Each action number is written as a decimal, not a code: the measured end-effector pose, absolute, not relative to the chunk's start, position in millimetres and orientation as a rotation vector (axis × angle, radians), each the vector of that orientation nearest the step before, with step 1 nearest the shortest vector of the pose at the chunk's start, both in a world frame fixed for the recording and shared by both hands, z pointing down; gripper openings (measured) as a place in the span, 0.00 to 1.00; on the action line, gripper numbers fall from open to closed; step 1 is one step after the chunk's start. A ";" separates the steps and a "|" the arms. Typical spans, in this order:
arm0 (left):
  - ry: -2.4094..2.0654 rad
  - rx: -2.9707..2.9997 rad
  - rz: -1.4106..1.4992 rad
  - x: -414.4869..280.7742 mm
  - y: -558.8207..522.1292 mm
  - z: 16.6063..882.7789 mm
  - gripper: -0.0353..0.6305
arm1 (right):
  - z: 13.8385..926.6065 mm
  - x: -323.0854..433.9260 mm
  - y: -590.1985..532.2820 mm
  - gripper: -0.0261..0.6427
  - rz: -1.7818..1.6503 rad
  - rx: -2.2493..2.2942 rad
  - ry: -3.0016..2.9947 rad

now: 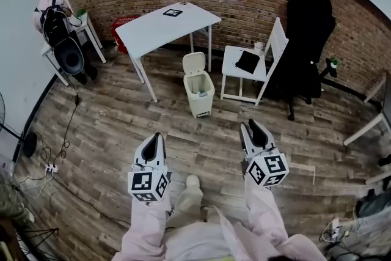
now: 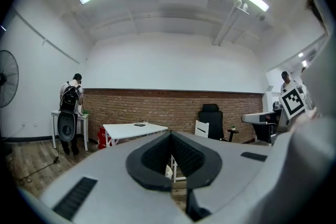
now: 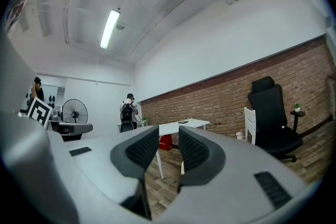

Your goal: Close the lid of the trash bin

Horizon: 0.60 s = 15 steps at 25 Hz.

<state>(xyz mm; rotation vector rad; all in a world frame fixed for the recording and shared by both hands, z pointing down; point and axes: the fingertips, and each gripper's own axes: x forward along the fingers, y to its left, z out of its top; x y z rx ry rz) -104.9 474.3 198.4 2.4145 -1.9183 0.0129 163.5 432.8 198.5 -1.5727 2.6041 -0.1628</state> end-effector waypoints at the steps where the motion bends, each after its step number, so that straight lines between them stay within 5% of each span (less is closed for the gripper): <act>1: -1.912 2.415 0.012 -104.3 466.6 199.8 0.04 | 200.6 163.9 426.0 0.19 -0.168 -1.579 2.604; 15: -1.825 2.404 0.067 -127.4 328.7 227.9 0.04 | 233.7 134.6 298.5 0.31 -0.280 -1.641 2.618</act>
